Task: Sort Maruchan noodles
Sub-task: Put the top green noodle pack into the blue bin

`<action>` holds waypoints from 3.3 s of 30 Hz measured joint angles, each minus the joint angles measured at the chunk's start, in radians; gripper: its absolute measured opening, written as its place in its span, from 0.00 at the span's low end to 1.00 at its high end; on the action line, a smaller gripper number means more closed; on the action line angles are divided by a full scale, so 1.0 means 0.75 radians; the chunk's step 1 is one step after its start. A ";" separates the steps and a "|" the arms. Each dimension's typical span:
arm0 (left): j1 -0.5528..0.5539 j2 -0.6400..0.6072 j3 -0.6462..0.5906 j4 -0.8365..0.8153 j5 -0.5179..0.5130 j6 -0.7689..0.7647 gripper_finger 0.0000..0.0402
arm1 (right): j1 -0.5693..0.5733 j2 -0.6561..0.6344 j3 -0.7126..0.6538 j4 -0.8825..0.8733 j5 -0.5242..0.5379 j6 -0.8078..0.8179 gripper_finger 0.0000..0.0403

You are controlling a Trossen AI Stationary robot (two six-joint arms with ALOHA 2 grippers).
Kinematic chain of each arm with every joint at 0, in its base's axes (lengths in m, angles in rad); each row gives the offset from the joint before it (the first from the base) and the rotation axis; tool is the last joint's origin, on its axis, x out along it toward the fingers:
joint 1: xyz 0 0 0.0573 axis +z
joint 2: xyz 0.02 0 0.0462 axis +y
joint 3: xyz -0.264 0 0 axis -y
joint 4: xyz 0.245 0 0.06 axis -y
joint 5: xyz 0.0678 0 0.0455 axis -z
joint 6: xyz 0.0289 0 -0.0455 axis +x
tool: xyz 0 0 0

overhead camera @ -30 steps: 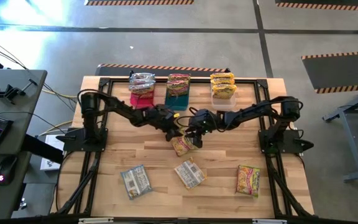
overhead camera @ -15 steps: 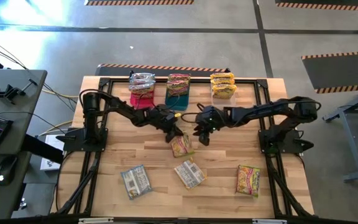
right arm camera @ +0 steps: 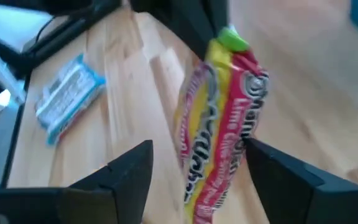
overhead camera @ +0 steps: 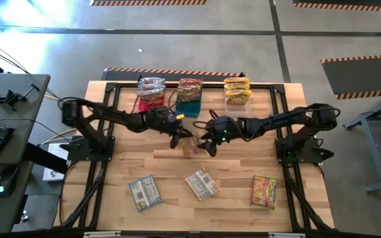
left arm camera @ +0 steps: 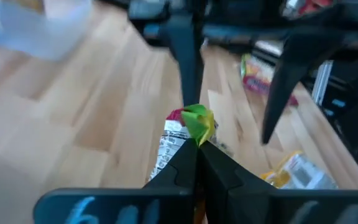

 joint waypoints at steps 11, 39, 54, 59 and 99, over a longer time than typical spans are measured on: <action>-0.043 -0.223 -0.052 -0.004 -0.134 0.033 0.00 | -0.036 0.182 0.000 0.453 0.041 0.002 0.60; 0.083 -0.761 -0.050 -0.551 -0.260 0.151 0.14 | -0.240 0.090 0.221 0.181 -0.075 -0.417 0.21; 0.054 -0.842 -0.669 0.374 -0.263 -0.143 0.03 | -0.540 0.590 1.344 -1.321 -0.071 -1.418 0.21; 0.052 -0.842 -0.689 0.383 -0.264 -0.166 0.01 | -0.564 0.824 1.652 -1.523 -0.064 -1.540 0.21; 0.052 -0.841 -0.689 0.364 -0.314 -0.167 0.00 | -0.628 1.032 1.715 -1.366 -0.099 -1.315 0.21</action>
